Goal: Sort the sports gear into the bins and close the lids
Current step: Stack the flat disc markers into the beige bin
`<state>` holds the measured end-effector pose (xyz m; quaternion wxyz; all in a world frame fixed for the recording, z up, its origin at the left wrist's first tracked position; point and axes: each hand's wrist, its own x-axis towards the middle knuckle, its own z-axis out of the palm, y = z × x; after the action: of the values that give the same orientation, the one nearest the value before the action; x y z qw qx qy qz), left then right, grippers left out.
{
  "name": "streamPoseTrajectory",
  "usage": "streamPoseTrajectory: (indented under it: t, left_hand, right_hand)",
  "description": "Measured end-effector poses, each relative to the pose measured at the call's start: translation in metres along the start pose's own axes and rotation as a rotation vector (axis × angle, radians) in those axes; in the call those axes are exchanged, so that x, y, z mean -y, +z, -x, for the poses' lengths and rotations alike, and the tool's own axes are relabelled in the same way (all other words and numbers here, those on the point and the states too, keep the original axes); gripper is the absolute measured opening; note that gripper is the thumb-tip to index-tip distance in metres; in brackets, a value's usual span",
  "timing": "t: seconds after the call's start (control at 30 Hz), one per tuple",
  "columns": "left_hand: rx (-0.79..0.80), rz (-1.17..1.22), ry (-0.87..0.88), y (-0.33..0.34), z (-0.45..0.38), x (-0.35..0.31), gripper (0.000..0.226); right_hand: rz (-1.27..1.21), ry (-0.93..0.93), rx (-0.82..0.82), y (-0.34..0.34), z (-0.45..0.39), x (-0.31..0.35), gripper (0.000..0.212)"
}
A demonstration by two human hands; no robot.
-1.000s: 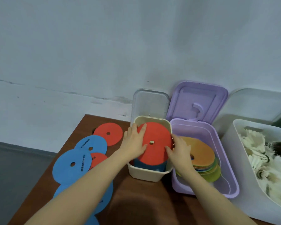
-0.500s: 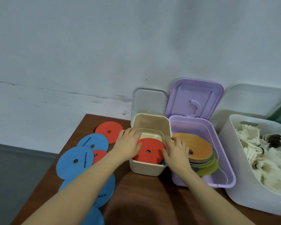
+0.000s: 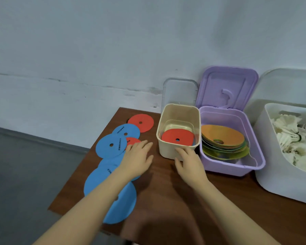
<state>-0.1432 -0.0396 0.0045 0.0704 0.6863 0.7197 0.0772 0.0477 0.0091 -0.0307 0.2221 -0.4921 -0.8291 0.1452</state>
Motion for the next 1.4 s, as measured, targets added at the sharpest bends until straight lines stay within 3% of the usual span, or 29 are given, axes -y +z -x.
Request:
streamPoseTrajectory:
  t: [0.23,0.47,0.57,0.7,0.93,1.07,1.27,1.4]
  left_hand:
    - [0.068,0.019,-0.085,0.022,0.039,0.062,0.051]
    - [0.280,0.000,-0.257,0.053,0.072,0.141,0.059]
    - [0.385,0.007,-0.306,0.066,0.088,0.172,0.072]
    - [0.465,0.105,-0.285,0.079,0.105,0.197,0.080]
    - [0.354,0.177,-0.206,0.100,0.117,0.197,0.080]
    - [0.289,0.314,-0.270,0.102,0.118,0.193,0.075]
    - [0.166,0.622,-0.204,0.102,0.117,0.194,0.062]
    - [0.033,0.660,-0.173,0.092,0.110,0.204,0.058]
  right_hand:
    - [-0.044,0.046,0.138,0.044,0.014,0.038,0.037]
    - [0.014,0.160,0.384,0.106,0.022,0.079,0.036]
    - [0.069,0.210,0.493,0.129,0.029,0.096,0.048]
    - [0.104,0.273,0.478,0.153,0.043,0.115,0.059]
    - [0.004,0.413,0.355,0.170,0.056,0.129,0.063]
    - [-0.090,0.358,0.315,0.171,0.054,0.131,0.058]
    - [-0.076,0.282,0.278,0.174,0.045,0.138,0.057]
    - [-0.096,0.296,0.257,0.178,0.029,0.143,0.059]
